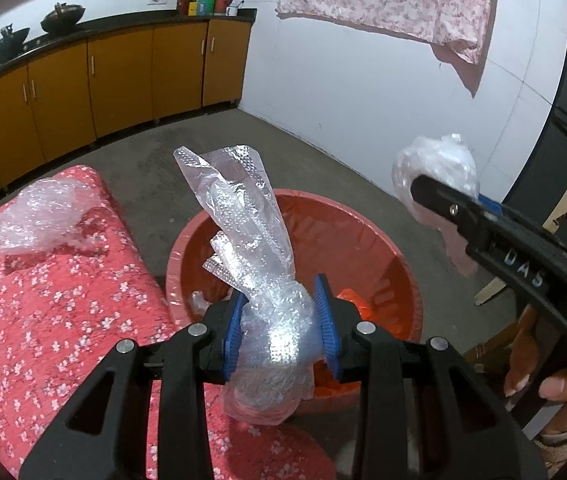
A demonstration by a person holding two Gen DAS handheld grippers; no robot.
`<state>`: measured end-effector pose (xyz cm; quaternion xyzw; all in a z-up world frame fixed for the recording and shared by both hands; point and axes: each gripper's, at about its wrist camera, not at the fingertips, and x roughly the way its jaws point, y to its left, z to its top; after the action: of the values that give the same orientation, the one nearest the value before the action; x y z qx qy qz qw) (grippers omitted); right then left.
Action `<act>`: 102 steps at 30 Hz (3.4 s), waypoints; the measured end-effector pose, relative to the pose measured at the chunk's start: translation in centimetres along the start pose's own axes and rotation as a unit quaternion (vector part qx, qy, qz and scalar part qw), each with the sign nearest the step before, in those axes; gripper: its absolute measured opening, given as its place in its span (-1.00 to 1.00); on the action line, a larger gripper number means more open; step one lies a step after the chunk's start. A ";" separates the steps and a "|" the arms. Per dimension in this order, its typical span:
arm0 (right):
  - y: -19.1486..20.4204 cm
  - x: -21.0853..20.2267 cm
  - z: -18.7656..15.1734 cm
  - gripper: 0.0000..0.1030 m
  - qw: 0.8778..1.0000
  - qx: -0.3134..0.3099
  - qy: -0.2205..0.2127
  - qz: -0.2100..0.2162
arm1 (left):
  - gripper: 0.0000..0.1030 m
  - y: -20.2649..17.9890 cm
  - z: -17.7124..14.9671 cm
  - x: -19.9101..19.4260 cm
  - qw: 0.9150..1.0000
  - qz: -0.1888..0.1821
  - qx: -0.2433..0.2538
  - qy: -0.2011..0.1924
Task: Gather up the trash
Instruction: 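Carry both clear bags over the orange basket and open both tools to drop them, then grasp the green bag with the left tool while the right tool grasps the bubble wrap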
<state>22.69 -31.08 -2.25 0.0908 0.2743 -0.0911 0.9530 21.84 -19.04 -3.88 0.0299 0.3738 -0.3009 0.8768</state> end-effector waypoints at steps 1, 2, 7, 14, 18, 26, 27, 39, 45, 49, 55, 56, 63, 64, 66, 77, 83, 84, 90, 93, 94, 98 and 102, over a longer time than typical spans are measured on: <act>0.1 0.1 0.1 -0.20 1.000 0.001 -0.001 0.001 | -0.34 -0.1 0.0 0.2 1.000 -0.001 0.001 0.002; 0.1 0.2 0.3 -0.20 1.000 0.001 -0.002 0.003 | -0.34 -0.1 0.0 0.4 1.000 -0.002 0.001 0.004; 0.4 0.6 0.6 -0.19 1.000 0.006 -0.004 0.009 | -0.33 -0.3 0.2 1.1 1.000 -0.004 0.000 0.009; -0.1 0.9 0.9 0.08 0.999 0.025 -0.010 0.019 | 0.19 0.7 0.0 1.4 1.000 0.003 -0.018 0.011; -0.6 0.8 0.8 0.26 0.999 0.032 -0.013 0.011 | 0.35 2.0 -0.5 1.1 0.999 0.015 -0.035 0.012; -1.3 -0.3 0.4 0.91 0.996 0.059 -0.054 -0.034 | 0.67 4.8 -1.5 -0.5 0.996 0.062 -0.065 0.000; -1.2 -0.2 0.4 0.91 0.996 0.059 -0.055 -0.036 | 0.72 5.1 -1.6 -0.7 0.995 0.068 -0.067 -0.002; 2.8 0.6 -0.2 0.91 0.999 0.013 -0.039 -0.016 | 0.88 10.7 -4.0 -3.7 0.984 0.154 -0.090 -0.003; 6.6 1.4 -0.3 0.91 0.999 -0.014 -0.028 0.014 | 0.89 15.7 -5.8 -5.9 0.970 0.207 -0.123 -0.003; 10.3 2.3 -0.4 0.91 0.998 -0.034 -0.021 0.040 | 0.89 19.6 -6.9 -7.6 0.958 0.243 -0.150 -0.007; 16.8 4.5 -0.7 0.91 0.993 -0.083 -0.010 0.078 | 0.89 24.8 -8.0 -9.9 0.940 0.281 -0.191 -0.022; 17.7 4.9 -0.8 0.91 0.992 -0.089 -0.009 0.083 | 0.89 25.6 -8.2 -10.3 0.938 0.286 -0.197 -0.025; 25.8 10.0 0.3 0.91 0.986 -0.122 -0.003 0.115 | 0.89 30.0 -8.7 -12.0 0.924 0.308 -0.223 -0.043; 26.8 10.9 0.6 0.91 0.985 -0.125 -0.005 0.116 | 0.89 30.6 -8.6 -12.0 0.923 0.308 -0.226 -0.046; 28.2 12.6 1.1 0.91 0.985 -0.130 -0.005 0.113 | 0.89 31.4 -8.3 -12.1 0.921 0.309 -0.233 -0.052; 32.2 19.9 -1.3 -0.27 0.966 -0.196 0.111 0.129 | 0.89 33.4 -5.5 -10.2 0.925 0.301 -0.224 -0.068; 31.1 18.5 -2.6 -0.62 0.968 -0.170 0.118 0.140 | 0.89 33.8 -3.8 -7.7 0.924 0.313 -0.214 -0.054; 31.0 18.4 -2.7 -0.62 0.968 -0.168 0.119 0.142 | 0.89 33.9 -3.6 -7.2 0.924 0.314 -0.215 -0.050; 30.2 17.5 -3.3 -0.62 0.967 -0.172 0.116 0.147 | 0.72 35.4 -3.2 -4.1 0.923 0.313 -0.225 -0.003; 29.8 17.5 -3.4 -0.62 0.967 -0.166 0.121 0.151 | 0.65 35.9 -3.4 -3.5 0.924 0.299 -0.239 0.000; 29.7 17.6 -3.4 -0.62 0.967 -0.165 0.122 0.152 | 0.53 35.9 -3.4 -3.5 0.925 0.295 -0.240 -0.002; 29.3 17.2 -3.6 -0.62 0.967 -0.162 0.122 0.153 | -0.07 35.3 -2.8 -2.8 0.938 0.272 -0.217 -0.003; 29.0 17.0 -3.7 -0.62 0.968 -0.158 0.123 0.151 | -0.44 34.2 -2.6 -2.3 0.944 0.269 -0.193 -0.001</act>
<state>41.47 -4.37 -10.90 -0.0100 0.3833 0.1099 0.9170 37.79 10.78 -10.14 -0.0408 0.4019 0.0237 0.9145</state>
